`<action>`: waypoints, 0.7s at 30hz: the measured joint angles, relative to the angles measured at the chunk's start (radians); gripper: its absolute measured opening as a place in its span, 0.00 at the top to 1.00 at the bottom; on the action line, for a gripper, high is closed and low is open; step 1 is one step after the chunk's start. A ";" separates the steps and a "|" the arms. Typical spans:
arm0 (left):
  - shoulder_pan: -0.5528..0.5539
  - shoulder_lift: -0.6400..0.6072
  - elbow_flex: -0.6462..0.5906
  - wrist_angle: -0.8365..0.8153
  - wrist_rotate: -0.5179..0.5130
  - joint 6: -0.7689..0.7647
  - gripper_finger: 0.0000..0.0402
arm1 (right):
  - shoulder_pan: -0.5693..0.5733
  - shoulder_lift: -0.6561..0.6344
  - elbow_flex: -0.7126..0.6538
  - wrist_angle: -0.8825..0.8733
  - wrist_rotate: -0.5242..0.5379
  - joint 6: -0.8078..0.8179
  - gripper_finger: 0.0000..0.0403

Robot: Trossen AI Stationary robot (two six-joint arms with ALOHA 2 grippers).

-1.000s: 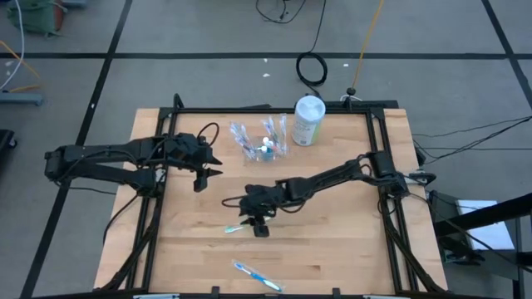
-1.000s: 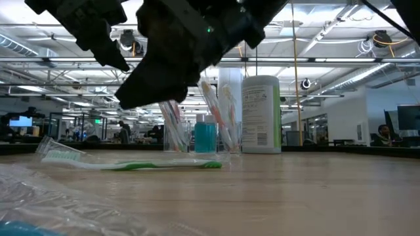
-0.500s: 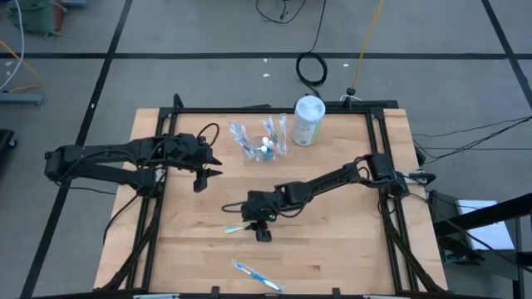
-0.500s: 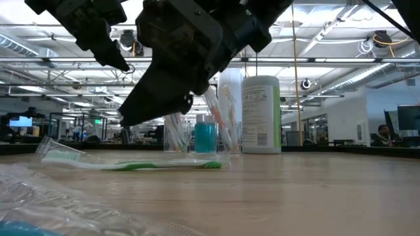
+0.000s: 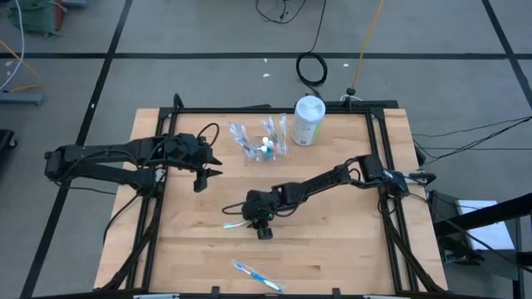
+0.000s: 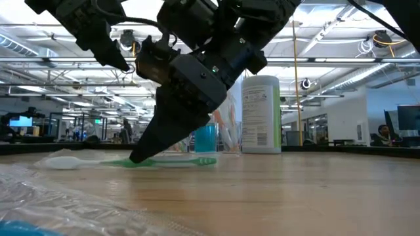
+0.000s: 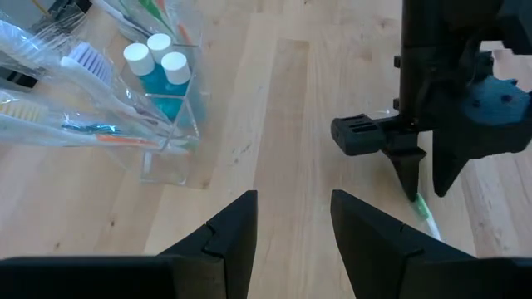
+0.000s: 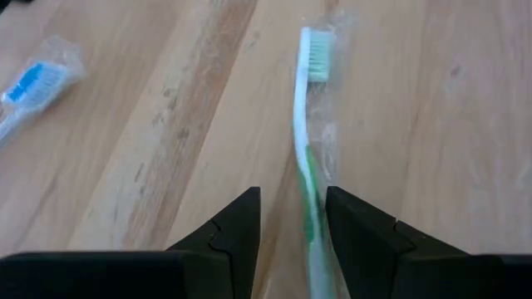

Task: Pick & Place toothbrushing station
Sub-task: Put the green toothbrush into the transparent organizer

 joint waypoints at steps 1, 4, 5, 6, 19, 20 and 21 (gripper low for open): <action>0.000 0.000 0.000 0.000 0.000 0.001 0.60 | 0.000 0.000 0.000 0.006 0.007 -0.023 0.68; 0.000 0.000 0.000 0.000 0.000 0.001 0.60 | 0.001 -0.015 0.000 0.008 0.025 -0.067 0.68; 0.000 0.000 0.000 0.000 0.000 0.001 0.60 | 0.000 -0.017 0.000 0.011 0.025 -0.071 0.68; 0.000 0.000 0.000 0.000 0.000 0.001 0.60 | -0.002 -0.018 0.001 0.007 0.025 -0.071 0.68; 0.000 0.000 0.000 0.000 0.000 0.002 0.60 | -0.036 -0.015 -0.002 0.025 -0.037 0.030 0.68; 0.000 0.000 0.000 0.000 0.000 0.002 0.60 | -0.035 -0.014 -0.002 0.027 -0.062 0.033 0.68; 0.000 0.000 0.000 0.000 0.000 0.002 0.60 | -0.031 -0.006 -0.001 0.037 -0.074 0.032 0.68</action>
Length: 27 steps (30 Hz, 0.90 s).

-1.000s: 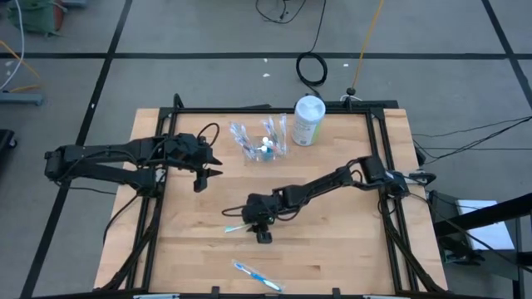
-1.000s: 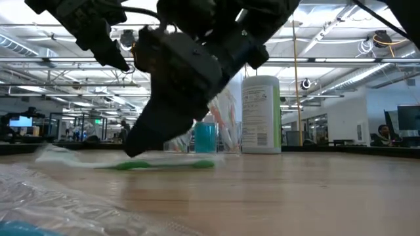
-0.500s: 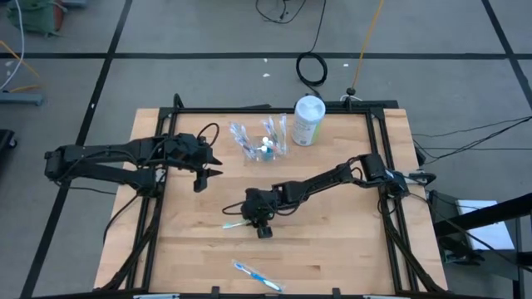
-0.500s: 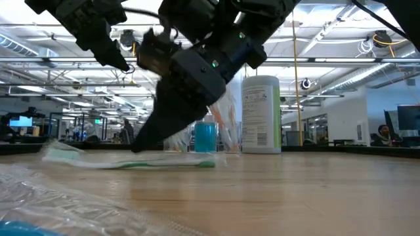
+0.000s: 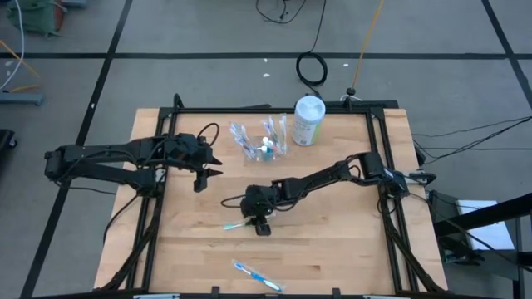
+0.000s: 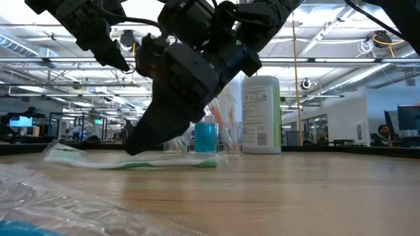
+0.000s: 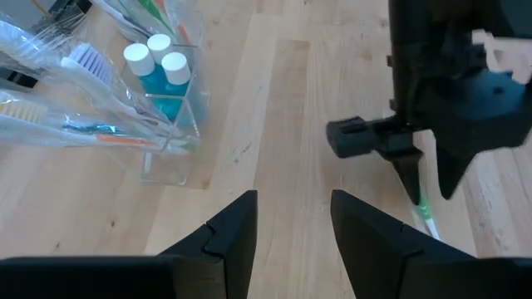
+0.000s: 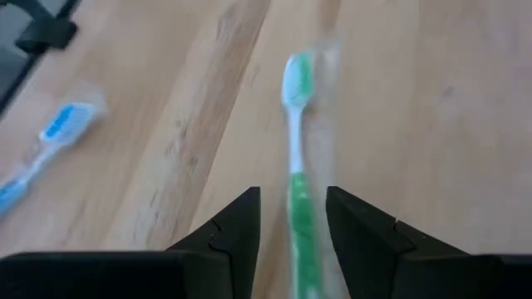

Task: Pick & Place toothbrushing station
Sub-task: Put the green toothbrush into the transparent organizer

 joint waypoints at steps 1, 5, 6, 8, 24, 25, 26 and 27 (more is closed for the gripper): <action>0.000 0.000 0.000 0.000 0.000 0.000 0.60 | 0.005 0.006 0.001 0.010 0.000 -0.001 0.68; 0.000 0.000 0.000 0.000 0.000 -0.001 0.60 | 0.018 0.023 0.000 0.044 0.023 -0.043 0.68; 0.000 0.000 0.000 0.000 0.000 -0.002 0.60 | 0.021 0.026 0.001 0.049 0.023 -0.053 0.68; 0.000 0.000 0.000 0.000 0.000 -0.001 0.60 | 0.020 0.033 0.001 0.049 0.023 -0.058 0.68; 0.000 0.000 0.000 0.000 0.000 -0.001 0.60 | 0.009 0.047 0.003 0.046 0.072 -0.100 0.96; 0.000 0.000 0.000 0.000 0.000 -0.001 0.60 | 0.009 0.047 0.003 0.046 0.074 -0.101 0.98; 0.000 0.000 0.000 0.000 0.000 -0.001 0.60 | 0.009 0.047 0.003 0.046 0.075 -0.101 0.98; 0.000 0.000 0.000 0.000 0.000 -0.001 0.60 | 0.009 0.047 0.003 0.045 0.075 -0.101 0.99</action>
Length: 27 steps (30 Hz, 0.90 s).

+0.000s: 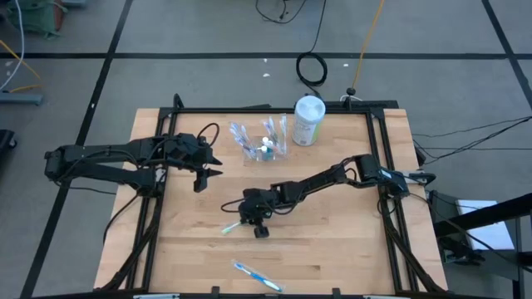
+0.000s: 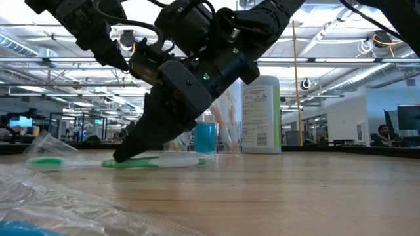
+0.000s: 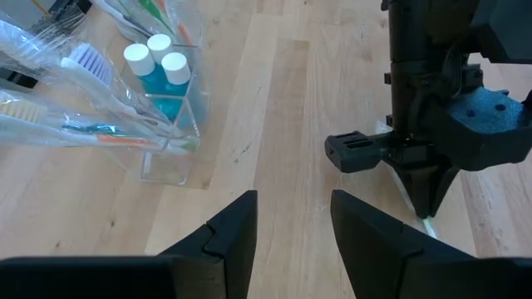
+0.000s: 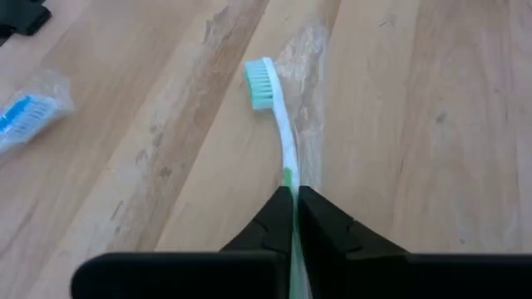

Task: Pick & Place toothbrushing station
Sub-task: Put the green toothbrush into the transparent organizer

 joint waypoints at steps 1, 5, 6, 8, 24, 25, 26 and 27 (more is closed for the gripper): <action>0.000 0.000 0.000 0.000 0.000 0.000 0.60 | 0.000 0.000 0.000 0.001 0.000 0.000 0.98; 0.000 0.000 0.000 0.000 0.000 0.000 0.60 | 0.000 -0.022 -0.003 -0.011 0.002 -0.004 0.98; 0.000 0.000 0.000 0.000 0.000 0.000 0.60 | 0.000 -0.026 -0.003 -0.011 0.005 -0.006 0.99; 0.000 0.000 0.000 -0.001 0.000 0.000 0.60 | 0.001 -0.037 -0.004 -0.023 0.007 -0.009 0.99; 0.000 0.000 0.000 -0.001 0.000 0.000 0.60 | 0.005 -0.230 -0.004 -0.192 0.020 0.052 1.00; 0.000 0.000 0.000 -0.001 0.000 0.000 0.60 | 0.006 -0.249 -0.004 -0.217 0.039 0.044 1.00; 0.000 0.000 0.000 -0.001 0.000 0.000 0.60 | 0.008 -0.265 -0.004 -0.225 0.075 0.029 1.00; 0.000 0.000 0.000 -0.001 0.000 0.000 0.60 | 0.012 -0.284 -0.003 -0.242 0.121 0.014 1.00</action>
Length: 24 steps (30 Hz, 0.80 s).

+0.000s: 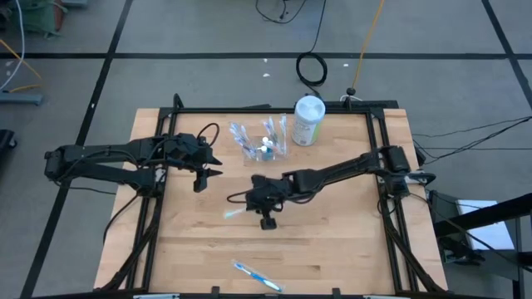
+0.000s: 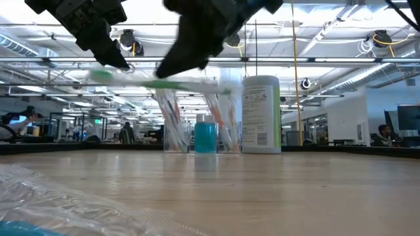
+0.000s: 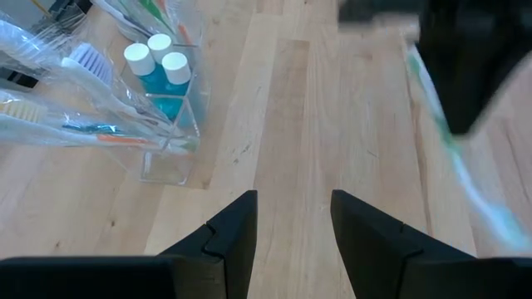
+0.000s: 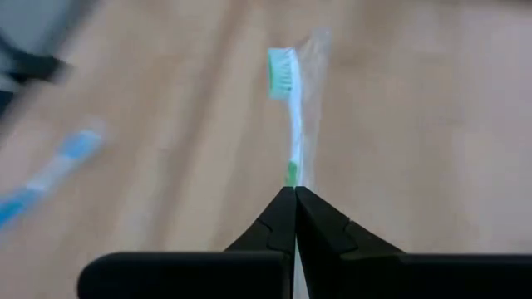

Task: Pick & Place toothbrushing station
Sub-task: Put the green toothbrush into the transparent organizer

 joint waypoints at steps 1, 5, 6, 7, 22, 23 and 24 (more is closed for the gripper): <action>0.000 0.000 0.000 0.000 0.000 0.000 0.60 | 0.004 -0.023 0.000 -0.031 0.053 -0.012 1.00; 0.000 0.000 0.000 0.000 0.000 0.000 0.60 | 0.014 -0.101 -0.022 -0.053 0.269 -0.050 1.00; 0.000 0.000 0.000 0.000 0.000 0.000 0.60 | 0.014 -0.124 -0.036 -0.058 0.310 -0.057 1.00; 0.000 0.000 0.000 0.000 0.000 -0.001 0.60 | 0.014 -0.149 -0.052 -0.050 0.350 -0.066 1.00; 0.000 0.000 0.000 0.015 0.000 0.001 0.60 | -0.144 -0.426 -0.731 1.125 0.325 -0.179 1.00; 0.000 0.000 0.000 0.026 0.000 0.001 0.60 | -0.160 -0.426 -0.770 1.208 0.325 -0.179 1.00; 0.000 0.000 0.000 0.033 0.000 0.004 0.60 | -0.175 -0.424 -0.803 1.274 0.325 -0.177 1.00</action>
